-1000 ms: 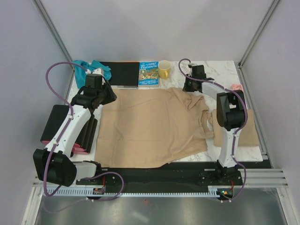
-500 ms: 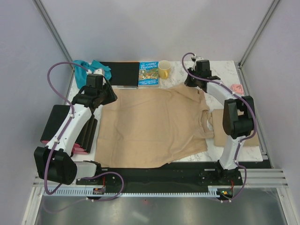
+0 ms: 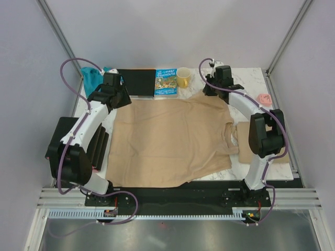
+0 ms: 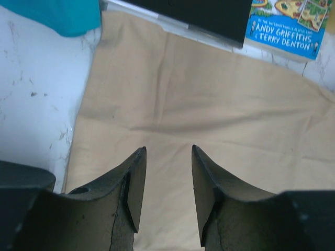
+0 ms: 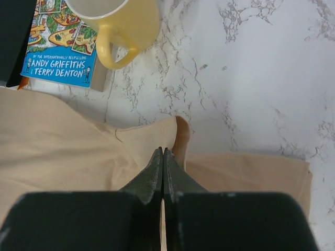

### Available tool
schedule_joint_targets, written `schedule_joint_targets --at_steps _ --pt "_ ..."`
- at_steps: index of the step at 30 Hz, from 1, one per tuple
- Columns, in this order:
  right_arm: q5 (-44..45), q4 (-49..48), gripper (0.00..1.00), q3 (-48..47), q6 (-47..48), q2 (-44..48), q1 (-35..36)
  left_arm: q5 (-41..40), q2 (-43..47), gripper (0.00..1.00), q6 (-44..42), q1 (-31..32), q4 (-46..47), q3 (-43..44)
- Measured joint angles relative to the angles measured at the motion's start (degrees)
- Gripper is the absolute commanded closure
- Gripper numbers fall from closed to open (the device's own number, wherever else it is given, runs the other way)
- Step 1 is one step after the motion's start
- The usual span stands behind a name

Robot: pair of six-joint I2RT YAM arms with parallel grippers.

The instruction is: Fold and stack the t-shirts

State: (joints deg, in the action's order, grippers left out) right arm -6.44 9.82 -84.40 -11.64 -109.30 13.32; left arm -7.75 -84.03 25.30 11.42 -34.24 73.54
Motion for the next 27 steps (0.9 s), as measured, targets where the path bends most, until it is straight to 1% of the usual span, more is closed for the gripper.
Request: schedule_joint_targets --at_steps 4,13,16,25,27 --pt "-0.37 0.00 1.00 0.02 0.39 -0.33 0.31 -2.40 -7.34 0.53 1.62 0.02 1.14 5.42" --pt "-1.75 -2.60 1.00 3.06 0.48 -0.31 0.39 -7.30 -21.68 0.52 5.11 -0.42 3.58 8.63" --pt "-2.01 -3.17 1.00 3.61 0.48 -0.26 0.39 -7.87 -26.23 0.52 5.27 -1.01 4.17 12.20" --pt "-0.59 -3.48 1.00 4.81 0.87 1.55 0.33 -8.72 -35.95 0.52 5.31 -3.45 6.10 23.47" --pt "-0.46 -3.48 1.00 4.81 0.96 2.40 0.26 -8.68 -37.46 0.52 5.35 -4.22 6.10 24.81"
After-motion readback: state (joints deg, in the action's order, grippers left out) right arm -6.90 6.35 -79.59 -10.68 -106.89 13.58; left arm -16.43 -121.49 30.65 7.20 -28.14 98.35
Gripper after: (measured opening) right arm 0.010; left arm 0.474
